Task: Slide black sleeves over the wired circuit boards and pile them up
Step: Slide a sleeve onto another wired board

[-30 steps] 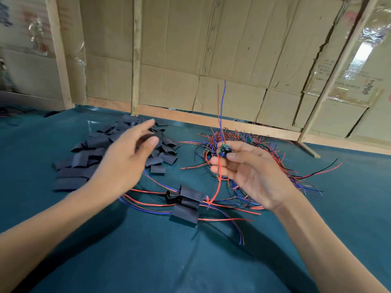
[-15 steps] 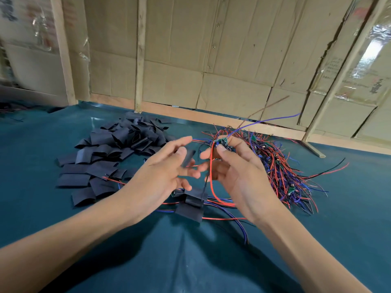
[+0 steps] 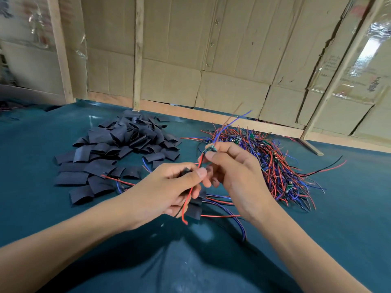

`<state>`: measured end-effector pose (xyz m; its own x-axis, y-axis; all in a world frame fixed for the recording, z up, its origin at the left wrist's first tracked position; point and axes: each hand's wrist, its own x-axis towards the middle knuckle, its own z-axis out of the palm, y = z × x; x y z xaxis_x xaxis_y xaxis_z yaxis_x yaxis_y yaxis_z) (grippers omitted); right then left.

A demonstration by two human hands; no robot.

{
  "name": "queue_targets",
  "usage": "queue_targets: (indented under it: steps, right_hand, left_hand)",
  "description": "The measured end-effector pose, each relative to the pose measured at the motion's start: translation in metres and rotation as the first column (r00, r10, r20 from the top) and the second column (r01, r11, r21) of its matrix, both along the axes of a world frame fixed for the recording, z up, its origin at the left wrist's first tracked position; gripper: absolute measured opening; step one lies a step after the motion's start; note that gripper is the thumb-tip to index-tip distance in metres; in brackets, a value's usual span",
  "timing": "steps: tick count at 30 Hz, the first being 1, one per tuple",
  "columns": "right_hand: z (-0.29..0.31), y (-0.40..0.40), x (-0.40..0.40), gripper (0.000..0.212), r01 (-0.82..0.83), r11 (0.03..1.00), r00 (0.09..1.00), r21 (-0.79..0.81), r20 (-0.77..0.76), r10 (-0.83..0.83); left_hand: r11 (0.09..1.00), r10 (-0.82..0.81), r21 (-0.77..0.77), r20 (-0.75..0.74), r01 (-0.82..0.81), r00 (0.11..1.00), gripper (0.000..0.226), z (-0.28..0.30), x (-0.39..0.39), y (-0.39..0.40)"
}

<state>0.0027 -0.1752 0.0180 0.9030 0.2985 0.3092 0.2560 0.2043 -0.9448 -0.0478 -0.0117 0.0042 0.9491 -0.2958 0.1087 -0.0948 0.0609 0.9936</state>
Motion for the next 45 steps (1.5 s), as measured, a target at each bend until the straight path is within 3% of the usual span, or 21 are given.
queue_targets:
  steps: [3, 10, 18, 22, 26, 32, 40, 45]
  right_hand:
    - [0.007, -0.003, 0.001, 0.009, 0.048, 0.993, 0.991, 0.106, -0.127, -0.035]
    - [0.013, -0.009, 0.002, 0.006, -0.030, 0.991, 0.924, 0.130, -0.376, 0.077]
    - [0.015, -0.019, 0.011, 0.012, 0.036, 0.976, 0.887, 0.215, -0.458, 0.068]
    - [0.012, -0.022, 0.015, 0.009, -0.021, 0.973, 0.895, 0.232, -0.429, 0.121]
    - [0.012, -0.025, 0.015, 0.027, -0.230, 0.965, 0.889, 0.129, -0.375, 0.262]
    - [0.007, -0.022, 0.009, 0.030, -0.442, 0.896, 0.836, -0.042, -0.382, 0.394]
    - [0.013, -0.022, 0.006, 0.017, -0.324, 0.925, 0.920, -0.199, -0.295, 0.259]
    - [0.017, -0.023, 0.003, 0.016, -0.317, 0.918, 0.928, -0.240, -0.277, 0.249]
  left_hand:
    - [0.998, -0.018, 0.067, 0.065, 0.014, 0.998, 0.029, 0.000, -0.002, 0.001]
    - [0.987, -0.044, 0.159, 0.161, 0.018, 0.986, 0.025, -0.004, -0.002, 0.002]
    - [0.947, -0.069, 0.322, 0.196, 0.002, 0.978, 0.029, -0.006, -0.003, 0.005]
    - [0.962, -0.086, 0.271, 0.145, 0.044, 0.986, 0.028, -0.005, -0.005, 0.003]
    - [0.980, -0.022, 0.197, 0.152, -0.008, 0.988, 0.030, -0.002, -0.005, 0.003]
    - [0.991, 0.039, 0.121, 0.119, -0.053, 0.992, 0.032, 0.001, -0.004, 0.002]
    - [0.987, -0.027, 0.161, 0.042, 0.019, 0.999, 0.030, 0.002, -0.005, 0.002]
    - [0.982, -0.178, 0.033, -0.176, 0.187, 0.968, 0.030, 0.007, -0.004, 0.011]
